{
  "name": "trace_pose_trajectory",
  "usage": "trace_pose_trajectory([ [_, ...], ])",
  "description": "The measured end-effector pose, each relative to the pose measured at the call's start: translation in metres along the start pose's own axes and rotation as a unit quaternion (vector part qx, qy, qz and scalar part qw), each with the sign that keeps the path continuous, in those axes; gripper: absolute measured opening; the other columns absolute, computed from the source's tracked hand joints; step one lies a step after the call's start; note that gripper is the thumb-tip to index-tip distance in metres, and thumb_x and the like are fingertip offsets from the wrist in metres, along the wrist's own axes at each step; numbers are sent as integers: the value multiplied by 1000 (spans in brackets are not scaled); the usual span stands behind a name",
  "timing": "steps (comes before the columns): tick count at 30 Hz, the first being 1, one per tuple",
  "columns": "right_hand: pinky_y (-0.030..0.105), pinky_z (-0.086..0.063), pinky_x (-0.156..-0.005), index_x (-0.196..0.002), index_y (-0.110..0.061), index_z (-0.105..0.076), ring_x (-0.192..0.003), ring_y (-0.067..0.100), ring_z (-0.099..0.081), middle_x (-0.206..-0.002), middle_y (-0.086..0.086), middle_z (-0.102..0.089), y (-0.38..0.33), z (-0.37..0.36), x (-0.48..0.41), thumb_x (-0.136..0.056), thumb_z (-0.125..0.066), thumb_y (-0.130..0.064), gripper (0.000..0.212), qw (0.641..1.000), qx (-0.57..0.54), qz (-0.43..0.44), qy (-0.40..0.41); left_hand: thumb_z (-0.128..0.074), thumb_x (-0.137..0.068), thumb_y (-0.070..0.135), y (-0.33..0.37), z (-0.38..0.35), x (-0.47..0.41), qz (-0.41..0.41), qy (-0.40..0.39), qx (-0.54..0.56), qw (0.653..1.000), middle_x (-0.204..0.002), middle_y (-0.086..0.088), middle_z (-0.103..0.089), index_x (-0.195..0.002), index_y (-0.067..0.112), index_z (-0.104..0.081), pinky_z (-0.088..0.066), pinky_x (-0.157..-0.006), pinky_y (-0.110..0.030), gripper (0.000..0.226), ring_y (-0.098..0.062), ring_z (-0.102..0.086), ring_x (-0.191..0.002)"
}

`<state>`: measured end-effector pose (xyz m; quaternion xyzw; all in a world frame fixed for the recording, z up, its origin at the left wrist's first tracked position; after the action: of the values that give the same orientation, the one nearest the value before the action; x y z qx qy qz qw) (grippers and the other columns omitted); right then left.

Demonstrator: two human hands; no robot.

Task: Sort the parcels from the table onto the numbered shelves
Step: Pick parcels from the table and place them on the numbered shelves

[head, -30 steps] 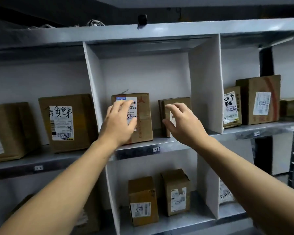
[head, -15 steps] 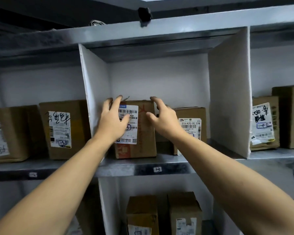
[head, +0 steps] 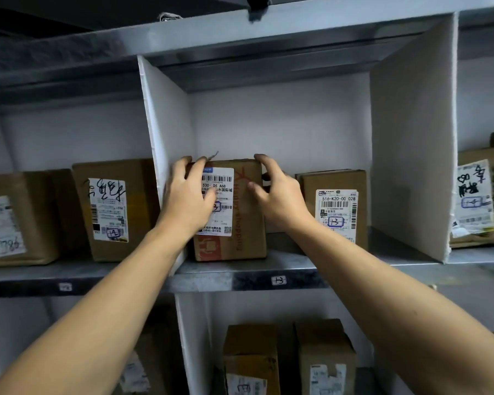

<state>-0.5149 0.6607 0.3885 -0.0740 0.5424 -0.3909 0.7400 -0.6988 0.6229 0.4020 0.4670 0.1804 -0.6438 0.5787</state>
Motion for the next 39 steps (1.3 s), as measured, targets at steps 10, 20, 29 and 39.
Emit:
trace_pose_trajectory([
  [10,42,-53,-83,-148,-31,-40,-104,29,-62,-130,6,-56,-17,60,22,-97,-58,-37,54,979,165,93,70,-59,-93,28,58,18,4,-129,86,11,988,-142,-11,-43,-139,13,-49,-30,-111,-40,50,-28,-32,-134],
  [20,39,-41,-106,-145,-25,-49,-128,32,-47,-140,11,-49,60,144,38,-95,-64,-27,52,974,205,-6,99,-61,-90,28,141,-41,20,-213,1,80,974,-139,-9,-47,-135,12,-54,-35,-108,-38,47,-27,-41,-129],
  [29,29,-43,-102,-148,-30,-43,-126,24,-55,-137,12,-59,97,143,43,-97,-63,-29,55,990,88,-99,43,-60,-93,32,142,-105,15,-102,-115,109,982,-150,-9,-33,-144,24,-43,-35,-113,-42,55,-30,-36,-137],
  [39,22,-50,-93,-143,-29,-48,-105,11,-61,-130,5,-63,100,138,49,-97,-64,-22,50,994,10,-84,72,-60,-95,22,146,-104,26,-91,-79,169,978,-137,-11,-43,-142,15,-46,-27,-96,-13,50,-22,-48,-121],
])
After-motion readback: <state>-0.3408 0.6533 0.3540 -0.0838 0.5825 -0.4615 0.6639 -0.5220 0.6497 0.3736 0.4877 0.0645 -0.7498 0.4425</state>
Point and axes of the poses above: each hand's wrist, its own x-axis away from the middle knuckle, its own z-axis out of the back of the hand, y = z × x, the point moved 7 cm from there along -x, towards the middle knuckle
